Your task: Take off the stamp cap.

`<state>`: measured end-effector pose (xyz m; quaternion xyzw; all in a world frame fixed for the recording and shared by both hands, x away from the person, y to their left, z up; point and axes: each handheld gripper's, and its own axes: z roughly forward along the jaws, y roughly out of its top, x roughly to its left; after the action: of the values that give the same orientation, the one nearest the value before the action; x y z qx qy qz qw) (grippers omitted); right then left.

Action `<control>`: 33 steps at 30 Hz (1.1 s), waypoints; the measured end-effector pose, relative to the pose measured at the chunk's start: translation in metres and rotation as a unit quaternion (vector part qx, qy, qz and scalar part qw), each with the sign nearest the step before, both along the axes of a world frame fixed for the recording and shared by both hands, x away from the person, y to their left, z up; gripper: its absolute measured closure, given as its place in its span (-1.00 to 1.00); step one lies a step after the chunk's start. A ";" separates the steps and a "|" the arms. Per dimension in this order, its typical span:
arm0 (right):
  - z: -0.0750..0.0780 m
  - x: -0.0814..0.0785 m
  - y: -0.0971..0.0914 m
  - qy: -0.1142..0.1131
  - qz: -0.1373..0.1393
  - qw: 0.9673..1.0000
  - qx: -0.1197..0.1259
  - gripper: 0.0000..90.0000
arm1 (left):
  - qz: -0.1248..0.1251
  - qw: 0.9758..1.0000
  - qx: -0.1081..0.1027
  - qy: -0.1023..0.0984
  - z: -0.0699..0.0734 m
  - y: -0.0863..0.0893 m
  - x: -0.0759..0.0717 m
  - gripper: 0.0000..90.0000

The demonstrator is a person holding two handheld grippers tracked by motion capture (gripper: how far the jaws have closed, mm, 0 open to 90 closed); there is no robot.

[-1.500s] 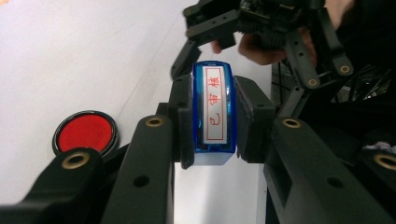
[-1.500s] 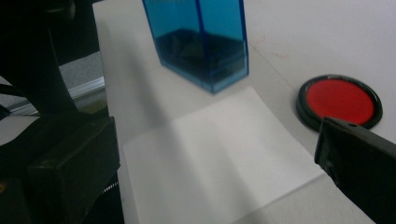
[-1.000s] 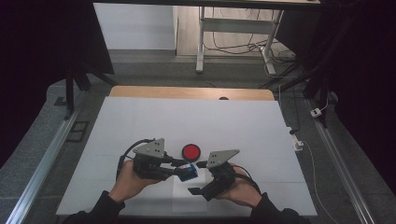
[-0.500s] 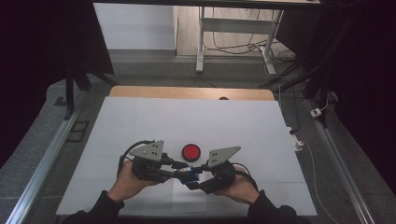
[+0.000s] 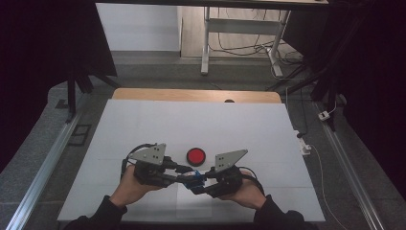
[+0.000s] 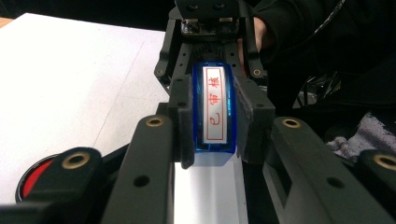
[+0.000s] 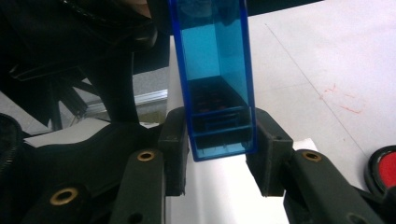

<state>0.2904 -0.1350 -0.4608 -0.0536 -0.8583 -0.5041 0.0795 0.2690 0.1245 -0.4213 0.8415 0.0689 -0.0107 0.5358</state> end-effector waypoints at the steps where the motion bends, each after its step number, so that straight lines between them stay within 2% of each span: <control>1: 0.000 0.000 0.000 0.001 0.000 1.000 0.000 0.41 | -0.001 1.000 0.000 0.000 0.000 0.000 0.000 0.57; 12: 0.001 0.000 0.000 0.004 0.007 1.000 0.001 0.51 | -0.005 1.000 -0.001 -0.012 -0.001 0.000 -0.001 0.57; 19: 0.002 0.002 0.000 0.021 0.008 1.000 0.002 0.53 | -0.003 1.000 -0.007 -0.011 0.000 0.000 -0.001 0.57; 20: 0.002 0.003 0.000 0.034 0.006 0.999 -0.003 0.54 | 0.002 1.000 -0.003 -0.020 0.001 0.000 -0.003 0.58; 27: 0.001 0.005 0.001 0.059 -0.007 0.998 -0.017 0.54 | 0.009 0.999 0.008 -0.039 0.001 -0.001 -0.006 0.58; 28: 0.001 0.005 0.001 0.060 -0.011 0.998 -0.024 0.54 | 0.015 0.998 0.016 -0.056 0.002 -0.002 -0.008 0.58; 30: 0.001 0.006 0.001 0.064 -0.018 0.997 -0.030 0.54 | 0.017 0.998 0.019 -0.060 0.003 -0.002 -0.009 0.58; 33: 0.000 0.006 0.001 0.057 -0.016 0.998 -0.034 0.54 | 0.018 0.998 0.017 -0.055 0.003 -0.002 -0.009 0.58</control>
<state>0.2965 -0.1336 -0.4611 -0.0985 -0.8680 -0.4719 0.1188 0.2603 0.1228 -0.4179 0.8484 0.0545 0.0460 0.5245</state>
